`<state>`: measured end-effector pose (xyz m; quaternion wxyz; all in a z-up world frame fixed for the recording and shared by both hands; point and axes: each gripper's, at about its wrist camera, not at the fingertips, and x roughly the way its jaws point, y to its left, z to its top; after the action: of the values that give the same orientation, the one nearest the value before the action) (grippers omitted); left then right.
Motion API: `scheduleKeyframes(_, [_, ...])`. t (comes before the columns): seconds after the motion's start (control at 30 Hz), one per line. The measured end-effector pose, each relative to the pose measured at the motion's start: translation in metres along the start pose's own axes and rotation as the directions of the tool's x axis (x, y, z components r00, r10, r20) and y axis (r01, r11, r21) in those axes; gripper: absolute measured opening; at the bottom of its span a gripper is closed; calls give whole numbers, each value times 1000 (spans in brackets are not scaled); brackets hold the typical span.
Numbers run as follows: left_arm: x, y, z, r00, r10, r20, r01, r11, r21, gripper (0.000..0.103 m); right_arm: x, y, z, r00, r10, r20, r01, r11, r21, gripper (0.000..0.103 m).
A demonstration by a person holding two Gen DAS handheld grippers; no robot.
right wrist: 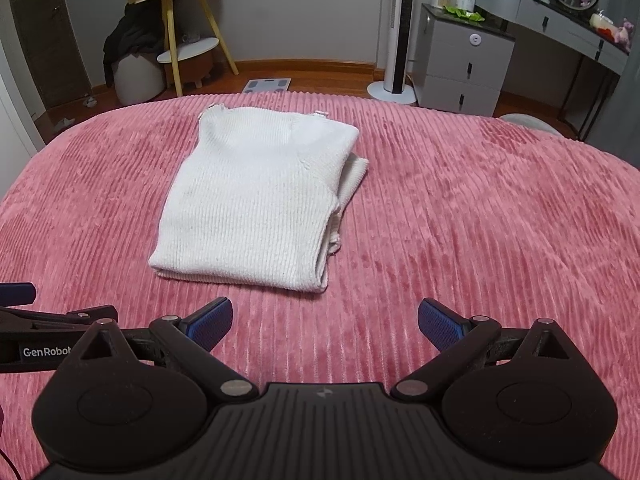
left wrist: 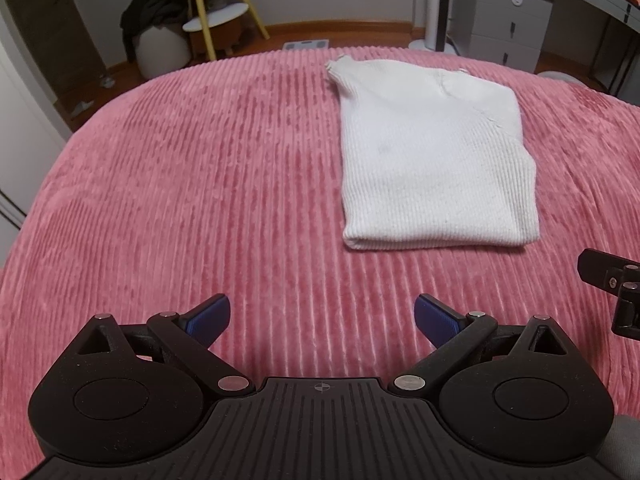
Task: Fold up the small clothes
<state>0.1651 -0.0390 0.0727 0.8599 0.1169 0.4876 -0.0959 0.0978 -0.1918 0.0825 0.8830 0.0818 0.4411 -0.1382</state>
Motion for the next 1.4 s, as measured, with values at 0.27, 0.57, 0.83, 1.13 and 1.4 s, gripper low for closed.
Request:
scheduleKeyframes(0.27, [-1,-2,3,1000,-1,3,1,1000,9,101,-2,0,1,1000,-3,4,3,1000,-5,99])
scheduleKeyframes(0.57, [-2,-1,7,1000,3,10,-3,1000,9,101,-3,-1,5,1000,2,9,-2,1000,-6,99])
scheduleKeyframes(0.83, [-3,-3,8,1000,-3,11,3,1000,13,101,-3,-1,7,1000,0,8,0,1000,-13,99])
scheduleKeyframes(1.13, [-3,-5,9,1000,-7,12,7,1000,15,101,-1,-4,7,1000,1,6,-1,1000,-3,99])
scheduleKeyframes(1.4, [0,-6,10,1000,-8,9,7,1000,19,101,2,-5,6,1000,-1,1,1,1000,1,99])
